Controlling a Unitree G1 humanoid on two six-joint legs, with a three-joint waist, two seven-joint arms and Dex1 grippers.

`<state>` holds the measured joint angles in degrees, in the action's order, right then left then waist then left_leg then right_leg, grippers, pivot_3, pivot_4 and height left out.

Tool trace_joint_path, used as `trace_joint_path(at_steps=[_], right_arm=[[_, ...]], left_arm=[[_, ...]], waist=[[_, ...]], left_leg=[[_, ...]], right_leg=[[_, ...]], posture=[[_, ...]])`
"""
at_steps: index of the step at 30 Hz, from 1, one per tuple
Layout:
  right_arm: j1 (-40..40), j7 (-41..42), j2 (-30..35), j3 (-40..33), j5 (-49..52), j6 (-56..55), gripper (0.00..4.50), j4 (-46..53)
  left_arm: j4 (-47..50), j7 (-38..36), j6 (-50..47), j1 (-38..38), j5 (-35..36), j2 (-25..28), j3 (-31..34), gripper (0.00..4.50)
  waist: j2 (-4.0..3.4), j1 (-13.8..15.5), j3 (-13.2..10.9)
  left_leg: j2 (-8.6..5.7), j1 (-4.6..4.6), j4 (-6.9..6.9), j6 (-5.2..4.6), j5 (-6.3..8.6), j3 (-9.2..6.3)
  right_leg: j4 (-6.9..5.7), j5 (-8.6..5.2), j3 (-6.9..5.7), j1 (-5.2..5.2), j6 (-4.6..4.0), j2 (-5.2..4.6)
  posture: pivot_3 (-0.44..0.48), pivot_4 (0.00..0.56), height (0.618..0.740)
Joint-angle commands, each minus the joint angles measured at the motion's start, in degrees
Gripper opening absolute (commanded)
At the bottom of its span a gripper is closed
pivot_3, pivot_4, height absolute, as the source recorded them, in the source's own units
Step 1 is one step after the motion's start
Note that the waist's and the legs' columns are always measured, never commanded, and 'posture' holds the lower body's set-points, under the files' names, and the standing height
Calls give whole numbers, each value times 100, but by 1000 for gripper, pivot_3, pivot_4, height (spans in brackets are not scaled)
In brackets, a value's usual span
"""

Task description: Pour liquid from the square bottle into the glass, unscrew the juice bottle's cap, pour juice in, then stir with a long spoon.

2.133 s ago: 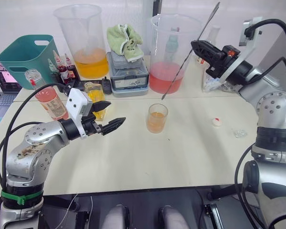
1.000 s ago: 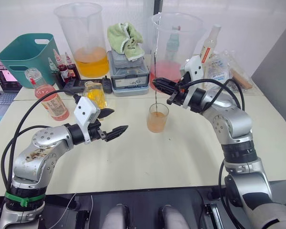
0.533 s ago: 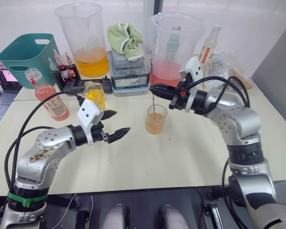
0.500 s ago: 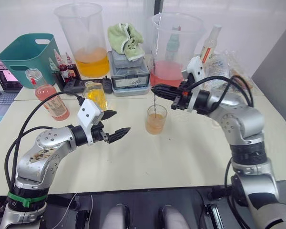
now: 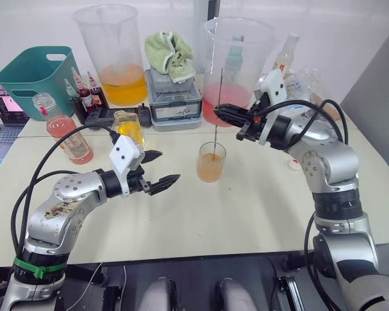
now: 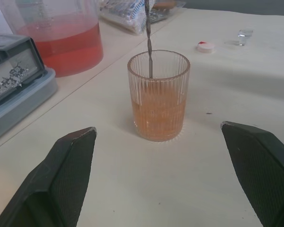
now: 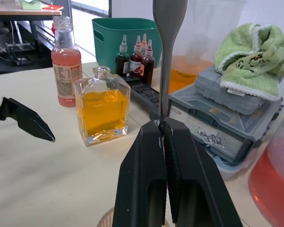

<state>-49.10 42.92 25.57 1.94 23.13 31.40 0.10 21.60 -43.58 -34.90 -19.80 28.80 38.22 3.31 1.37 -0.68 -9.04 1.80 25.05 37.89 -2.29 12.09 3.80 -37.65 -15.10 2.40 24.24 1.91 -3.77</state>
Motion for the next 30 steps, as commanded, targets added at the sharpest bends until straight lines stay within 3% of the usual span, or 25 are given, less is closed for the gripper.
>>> trace_joint_path(at_steps=[1, 10, 16, 22, 30], right_arm=[[-212, -32, -120, -95, 54, -149, 0, 127], [-127, 138, -305, -118, 736, 808, 0, 742], [-66, 172, 212, -94, 675, 1232, 0, 1017], [-89, 158, 726, -15, 152, 920, 0, 705], [-200, -37, 25, 35, -55, 230, 0, 205]], left_arm=[[88, -58, 158, -103, -52, 60, 38, 4454], [40, -111, 213, -104, -138, 47, 46, 4454], [-15, -153, 271, -127, -174, 26, 17, 4454], [-92, -189, 334, -172, -211, 18, -33, 4454], [-167, -254, 416, -187, -286, 75, -54, 4454]], waist=[[0, 5, 0], [0, -4, 0], [0, 13, 0], [0, 3, 0], [0, -7, 0]], left_leg=[[0, 0, 0, 0, 0, 0], [3, 0, 1, 0, 0, -1], [-1, 0, 2, 0, 0, -2], [0, 0, 3, 0, 0, -1], [3, -1, 3, 1, -1, 0]], right_leg=[[0, 0, 0, 0, 0, 0], [-22, 0, -1, 1, -1, 1], [-16, 0, -3, -1, -1, -2], [2, 0, -2, 0, -1, 0], [-1, 1, 2, 2, -1, 9]], posture=[[0, 150, 740], [0, 150, 740], [0, 150, 740], [0, 150, 740], [0, 150, 740]])
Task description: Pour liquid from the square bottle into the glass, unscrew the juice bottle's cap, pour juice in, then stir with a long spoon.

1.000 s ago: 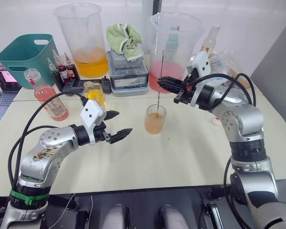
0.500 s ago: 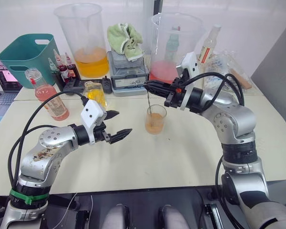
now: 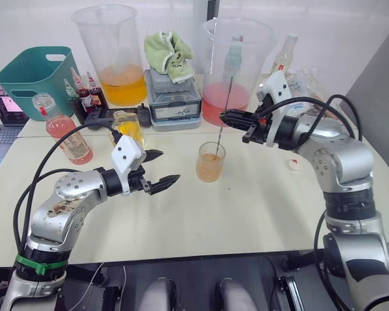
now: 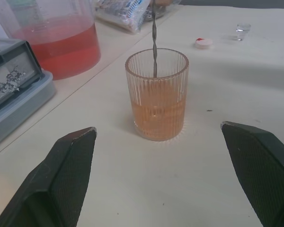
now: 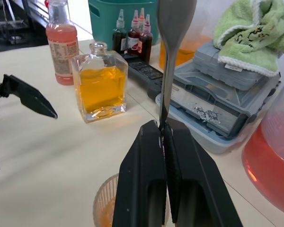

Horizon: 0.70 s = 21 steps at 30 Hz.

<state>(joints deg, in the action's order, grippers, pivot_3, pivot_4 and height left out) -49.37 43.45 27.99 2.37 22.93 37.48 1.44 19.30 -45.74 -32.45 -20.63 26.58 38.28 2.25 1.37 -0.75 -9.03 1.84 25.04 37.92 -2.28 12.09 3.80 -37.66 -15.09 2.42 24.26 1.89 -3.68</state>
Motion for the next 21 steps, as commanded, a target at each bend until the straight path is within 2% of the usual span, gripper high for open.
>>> trace_joint_path(at_steps=[1, 9, 15, 18, 21], right_arm=[[-168, -100, -316, -18, -20, -425, 0, 64], [-49, 61, -649, -66, 548, 170, 0, 483], [-21, 229, -56, -24, 741, 966, 0, 904], [15, 298, 459, 57, 419, 900, 0, 902], [1, 275, 670, 22, 245, 672, 0, 711]], left_arm=[[60, -45, 174, -106, -72, 76, 55, 4454], [136, -25, 144, -62, -78, 65, 85, 4454], [121, -30, 164, -93, -90, 32, 37, 4454], [109, -43, 180, -97, -99, 30, 29, 4454], [94, -50, 188, -118, -107, 24, 9, 4454]], waist=[[0, -2, 0], [0, 15, 0], [0, 11, 0], [0, 21, 0], [0, 13, 0]], left_leg=[[0, 0, 0, 0, 0, 0], [-1, 1, 1, 0, 0, -2], [0, 0, 1, 0, 0, -3], [-1, 0, 1, 0, 0, -3], [-2, 0, 2, 0, 0, -1]], right_leg=[[-1, 0, 0, 0, 0, 0], [-30, 1, -3, -3, -1, -4], [-29, 1, -3, -2, -1, -3], [-22, 1, -4, -2, -1, -3], [3, 0, -2, -2, -1, -3]], posture=[[0, 150, 740], [0, 150, 740], [0, 150, 740], [0, 150, 740], [0, 150, 740]])
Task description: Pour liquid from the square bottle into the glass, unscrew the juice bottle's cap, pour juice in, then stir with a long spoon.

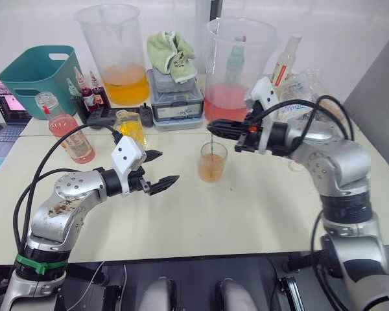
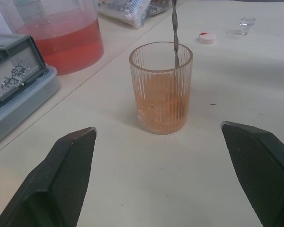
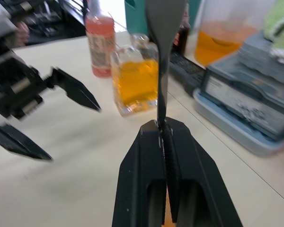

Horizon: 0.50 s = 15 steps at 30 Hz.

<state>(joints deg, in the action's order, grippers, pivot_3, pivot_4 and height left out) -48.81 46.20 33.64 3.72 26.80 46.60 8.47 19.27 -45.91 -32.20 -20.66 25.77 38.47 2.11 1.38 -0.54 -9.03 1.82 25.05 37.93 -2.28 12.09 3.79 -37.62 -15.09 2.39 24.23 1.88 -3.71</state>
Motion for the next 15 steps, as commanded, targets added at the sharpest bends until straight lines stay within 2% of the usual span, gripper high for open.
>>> trace_joint_path(at_steps=[1, 5, 9, 12, 15], right_arm=[[-71, -11, 120, -113, -193, -325, 0, -57], [-138, -75, 15, 16, -532, -850, 0, -394], [-137, -367, -600, -50, -619, -1445, 0, -708], [-107, -308, -849, -171, -373, -1339, 0, -695], [-98, -238, -813, -255, -156, -974, 0, -508]], left_arm=[[93, -35, 167, -119, -29, 4, 16, 4454], [72, -42, 182, -137, -36, 6, 0, 4454], [70, -51, 213, -129, -53, 37, 3, 4454], [119, -43, 195, -96, -36, 61, 38, 4454], [146, -45, 196, -64, -12, 64, 57, 4454]], waist=[[0, -10, 0], [0, -16, 0], [0, -22, 0], [0, -16, 0], [0, 9, 0]], left_leg=[[0, 0, 0, 0, 0, 1], [3, -1, 1, 0, 0, 1], [4, -2, 1, 2, -1, 1], [4, -2, 3, 2, -2, 0], [3, -1, 4, 2, -1, -1]], right_leg=[[-1, 0, 2, 1, 0, 0], [-2, 0, 3, 2, 0, 7], [-3, 1, 6, 2, -1, 9], [-9, 1, 6, 2, -1, 9], [-34, 1, 4, 0, -2, 6]], posture=[[0, 150, 740], [0, 150, 740], [0, 150, 740], [0, 150, 740], [0, 150, 740]])
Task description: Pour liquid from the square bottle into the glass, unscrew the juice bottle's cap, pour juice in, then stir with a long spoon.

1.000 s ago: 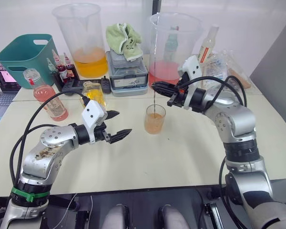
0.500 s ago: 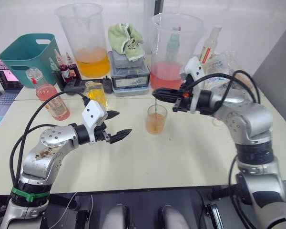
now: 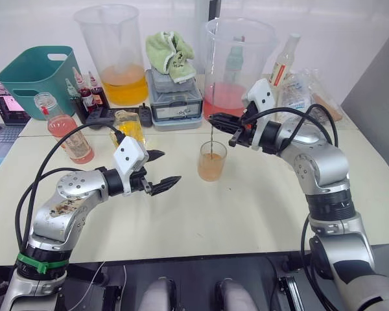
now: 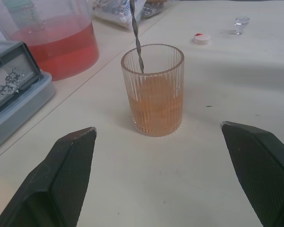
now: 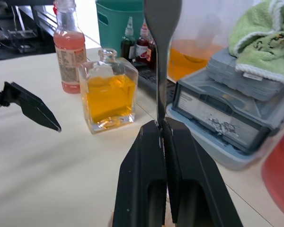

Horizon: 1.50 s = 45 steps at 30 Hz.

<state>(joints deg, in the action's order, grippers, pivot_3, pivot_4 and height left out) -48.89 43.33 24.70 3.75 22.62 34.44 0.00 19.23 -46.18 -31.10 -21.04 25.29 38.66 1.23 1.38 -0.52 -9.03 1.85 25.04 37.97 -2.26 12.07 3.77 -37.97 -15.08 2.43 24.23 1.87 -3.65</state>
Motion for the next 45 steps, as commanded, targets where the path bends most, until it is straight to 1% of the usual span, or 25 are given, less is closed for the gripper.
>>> trace_joint_path(at_steps=[1, 7, 13, 18, 27, 32, 35, 39, 41, 43, 45], right_arm=[[-100, 96, 174, -295, 349, 422, 0, 422], [-318, 69, 617, -674, 754, 1145, 0, 655], [-484, 106, 1088, -813, 813, 1418, 0, 668], [-519, -35, 944, -1004, 1253, 1781, 0, 821], [-709, -180, 1024, -1165, 1647, 2157, 0, 1018], [-833, -467, 1033, -1341, 1730, 2314, 0, 928], [-937, -427, 1110, -1426, 1906, 2506, 0, 944], [-1042, -330, 1386, -1297, 1834, 2530, 0, 948], [-1175, -514, 1396, -1365, 1862, 2666, 0, 880], [-1365, -837, 1497, -1232, 1692, 3066, 0, 764], [-1463, -945, 1490, -1189, 1627, 3139, 0, 652]], left_arm=[[143, -19, 98, -26, 35, 38, 142, 4454], [108, -23, 148, -40, 43, -24, 114, 4454], [69, -26, 192, -58, 16, -110, 59, 4454], [32, -35, 235, -66, 9, -169, 35, 4454], [26, -42, 291, -19, -35, -212, 37, 4454], [35, -65, 357, -15, -47, -241, 47, 4454], [79, -123, 367, -22, 61, -251, 95, 4454], [94, -182, 373, -64, 85, -228, 131, 4454], [61, -185, 383, -104, 62, -238, 129, 4454], [35, -181, 411, -107, 29, -261, 104, 4454], [33, -164, 412, -101, 16, -284, 89, 4454]], waist=[[0, 12, 0], [0, 14, 0], [0, 1, 0], [0, -11, 0], [0, -2, 0], [0, -3, 0], [0, -3, 0], [0, -8, 0], [0, -15, 0], [0, -17, 0], [0, -16, 0]], left_leg=[[0, 0, 0, 0, 0, 0], [0, 0, 0, 0, 0, 0], [1, 0, 0, 0, 0, 0], [2, 0, 0, 0, 0, 0], [2, 0, 0, 0, 0, 0], [2, 0, 0, 0, 0, 0], [2, 0, 0, 0, 0, 0], [2, 0, 0, 0, 0, 0], [3, 0, 0, 0, 0, 1], [3, 0, 0, -1, 0, 0], [4, 0, 0, 0, 0, 1]], right_leg=[[0, 0, -1, 0, 0, -1], [11, 0, -1, 0, 0, -1], [27, 0, 0, 1, 0, 2], [28, 0, 1, 1, 0, 2], [29, 0, 1, 0, -1, 0], [28, 0, 1, 0, 0, 1], [29, 0, 1, 0, -1, 0], [29, 0, 1, 1, -1, 0], [30, 0, 1, 1, -1, 0], [30, 0, 1, 1, -1, 1], [29, 0, 2, 2, -1, 1]], posture=[[0, 150, 740], [0, 150, 740], [0, 150, 740], [0, 150, 740], [0, 150, 740], [0, 150, 740], [0, 150, 740], [0, 150, 740], [0, 150, 740], [0, 150, 740], [0, 150, 740]])
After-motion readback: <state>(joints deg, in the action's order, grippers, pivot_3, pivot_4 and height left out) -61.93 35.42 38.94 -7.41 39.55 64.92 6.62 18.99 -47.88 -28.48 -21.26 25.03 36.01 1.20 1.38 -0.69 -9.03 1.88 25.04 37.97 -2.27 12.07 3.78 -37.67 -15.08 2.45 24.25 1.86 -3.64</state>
